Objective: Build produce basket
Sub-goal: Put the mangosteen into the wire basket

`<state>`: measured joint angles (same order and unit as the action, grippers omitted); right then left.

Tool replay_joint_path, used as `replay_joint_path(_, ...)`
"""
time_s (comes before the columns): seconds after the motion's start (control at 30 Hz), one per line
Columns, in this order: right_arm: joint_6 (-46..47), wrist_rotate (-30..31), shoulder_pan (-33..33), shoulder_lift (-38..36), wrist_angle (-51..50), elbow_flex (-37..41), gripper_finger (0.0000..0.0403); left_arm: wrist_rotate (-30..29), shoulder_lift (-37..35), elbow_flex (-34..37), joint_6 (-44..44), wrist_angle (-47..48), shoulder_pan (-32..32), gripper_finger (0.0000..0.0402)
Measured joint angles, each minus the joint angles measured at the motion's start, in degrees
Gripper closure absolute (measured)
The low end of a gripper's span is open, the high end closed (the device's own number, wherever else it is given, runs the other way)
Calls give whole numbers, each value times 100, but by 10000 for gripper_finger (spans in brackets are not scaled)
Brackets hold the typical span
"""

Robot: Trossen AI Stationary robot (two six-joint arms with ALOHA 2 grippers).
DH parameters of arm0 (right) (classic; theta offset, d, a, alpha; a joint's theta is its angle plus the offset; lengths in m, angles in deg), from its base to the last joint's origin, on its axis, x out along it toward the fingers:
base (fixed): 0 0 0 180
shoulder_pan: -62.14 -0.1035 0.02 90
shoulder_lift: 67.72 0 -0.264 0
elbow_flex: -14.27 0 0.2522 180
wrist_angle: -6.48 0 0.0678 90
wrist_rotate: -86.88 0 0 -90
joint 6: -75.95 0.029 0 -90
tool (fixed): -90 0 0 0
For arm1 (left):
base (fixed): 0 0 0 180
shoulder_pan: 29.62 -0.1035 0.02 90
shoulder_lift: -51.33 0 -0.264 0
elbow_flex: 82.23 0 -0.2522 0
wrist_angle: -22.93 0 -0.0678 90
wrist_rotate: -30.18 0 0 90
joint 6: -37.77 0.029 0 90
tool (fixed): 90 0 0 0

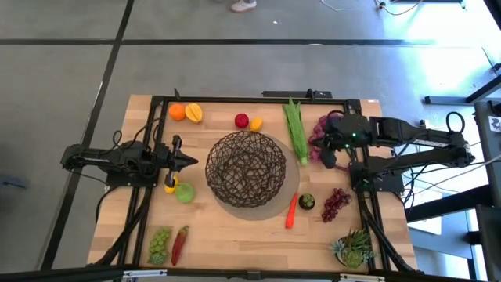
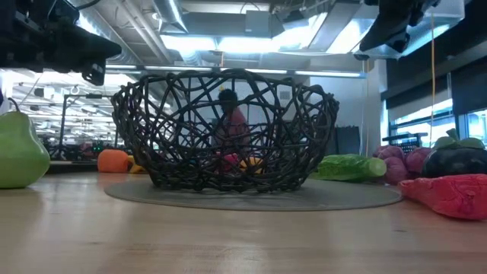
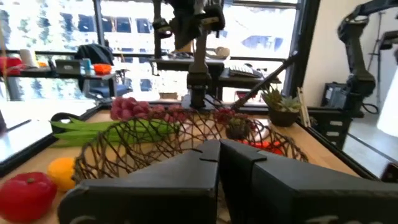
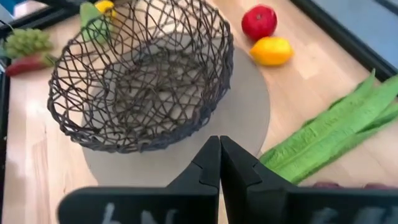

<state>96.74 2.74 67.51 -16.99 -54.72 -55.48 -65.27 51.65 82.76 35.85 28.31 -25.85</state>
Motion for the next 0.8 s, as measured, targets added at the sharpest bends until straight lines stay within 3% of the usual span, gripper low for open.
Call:
replay_joint_path(0.2,131,-10,0,286,-238,-332,398,-151,-2,-167,491,21,0,401)
replay_joint_path(0.33,53,-506,2,400,-274,-540,396,-404,0,-171,547,36,0,401)
replay_joint_path(0.43,-6,-906,0,525,-767,-716,398,-634,0,-171,403,18,0,401)
replay_joint_path(0.6,-9,-1046,2,808,-1815,-1187,400,-912,208,-610,350,121,-2,401)
replay_joint_path(0.8,-292,-1063,0,1050,-2179,-1714,401,-919,1040,-1950,362,1913,-1,401)
